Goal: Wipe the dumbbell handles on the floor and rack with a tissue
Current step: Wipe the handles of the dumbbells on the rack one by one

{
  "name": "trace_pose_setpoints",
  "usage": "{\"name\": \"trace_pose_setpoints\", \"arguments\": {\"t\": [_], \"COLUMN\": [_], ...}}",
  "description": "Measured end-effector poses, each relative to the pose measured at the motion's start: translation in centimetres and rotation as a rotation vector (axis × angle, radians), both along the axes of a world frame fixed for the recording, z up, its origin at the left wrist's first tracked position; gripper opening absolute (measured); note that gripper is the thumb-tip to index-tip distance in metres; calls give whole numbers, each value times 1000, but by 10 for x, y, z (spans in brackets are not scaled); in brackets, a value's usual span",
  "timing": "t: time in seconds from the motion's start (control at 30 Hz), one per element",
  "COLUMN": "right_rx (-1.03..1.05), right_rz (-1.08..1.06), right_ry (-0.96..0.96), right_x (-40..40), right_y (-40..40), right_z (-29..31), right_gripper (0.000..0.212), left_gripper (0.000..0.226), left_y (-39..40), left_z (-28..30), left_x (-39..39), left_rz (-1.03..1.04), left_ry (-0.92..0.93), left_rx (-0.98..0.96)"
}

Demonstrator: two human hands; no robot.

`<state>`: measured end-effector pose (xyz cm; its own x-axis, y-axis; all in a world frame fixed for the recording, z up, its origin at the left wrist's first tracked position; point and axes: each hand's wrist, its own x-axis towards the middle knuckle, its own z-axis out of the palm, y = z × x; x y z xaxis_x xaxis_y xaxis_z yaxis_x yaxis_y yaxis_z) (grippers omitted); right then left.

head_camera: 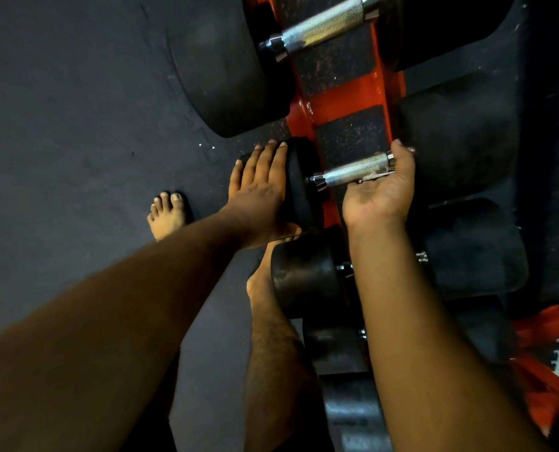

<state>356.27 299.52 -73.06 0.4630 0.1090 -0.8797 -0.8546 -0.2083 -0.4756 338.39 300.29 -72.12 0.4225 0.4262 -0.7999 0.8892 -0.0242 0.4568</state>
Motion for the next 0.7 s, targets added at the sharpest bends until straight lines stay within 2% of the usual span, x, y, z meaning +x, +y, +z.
{"name": "trace_pose_setpoints", "arguments": {"t": [0.23,0.33,0.47,0.7], "right_rx": [-38,-53,-83,-30], "right_rz": [30,31,20,18], "right_ry": [17,15,39,66], "right_x": [2,-5,-2,-14], "right_y": [0,-3,3,-6], "right_z": [-10,-4,-13,-2], "right_gripper": [9,18,11,15], "left_gripper": [144,143,143,139], "left_y": [0,0,1,-1], "left_z": [0,1,1,5], "left_x": [0,0,1,3], "left_rz": [-13,-10,-13,17], "left_ry": [10,12,20,20], "left_rx": [4,10,6,33]}}
